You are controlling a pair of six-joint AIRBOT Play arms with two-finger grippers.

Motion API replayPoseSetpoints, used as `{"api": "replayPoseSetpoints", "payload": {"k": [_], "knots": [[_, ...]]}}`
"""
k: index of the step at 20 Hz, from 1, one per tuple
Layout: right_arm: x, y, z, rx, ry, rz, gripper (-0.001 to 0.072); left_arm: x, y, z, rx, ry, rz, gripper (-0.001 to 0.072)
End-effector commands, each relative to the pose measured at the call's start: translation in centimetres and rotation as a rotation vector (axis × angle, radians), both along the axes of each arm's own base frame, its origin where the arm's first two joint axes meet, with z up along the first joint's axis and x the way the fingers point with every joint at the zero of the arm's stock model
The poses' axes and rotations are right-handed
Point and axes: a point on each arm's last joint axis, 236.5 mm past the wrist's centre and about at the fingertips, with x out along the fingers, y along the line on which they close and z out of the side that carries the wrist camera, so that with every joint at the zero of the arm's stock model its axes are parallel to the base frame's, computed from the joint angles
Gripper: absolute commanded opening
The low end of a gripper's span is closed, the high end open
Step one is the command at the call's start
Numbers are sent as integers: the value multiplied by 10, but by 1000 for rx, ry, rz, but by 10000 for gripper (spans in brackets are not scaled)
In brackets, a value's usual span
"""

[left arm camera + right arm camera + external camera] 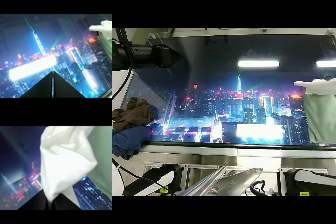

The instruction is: Fold the shirts.

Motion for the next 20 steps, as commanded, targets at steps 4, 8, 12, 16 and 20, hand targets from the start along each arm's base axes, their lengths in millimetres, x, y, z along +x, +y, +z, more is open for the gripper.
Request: {"api": "replayPoseSetpoints", "payload": {"k": [4, 8, 12, 16, 20], "knots": [[-113, 7, -46, -32, 319, -232, 12, -1, 0, 0, 4, 0, -3, 16], [-165, 11, -97, -52, 486, -307, 22, -4, 0, -3, 16, 10, -16, 16], [-181, 10, -122, -56, 575, -309, 633, -5, 0, -4, 18, 15, -19, 16], [-166, 2, -120, -83, 520, -266, 708, -4, 0, -4, 17, 14, -19, 16], [-82, 12, -75, -53, 145, -155, 706, -5, 0, -4, 16, 14, -18, 16]]}}
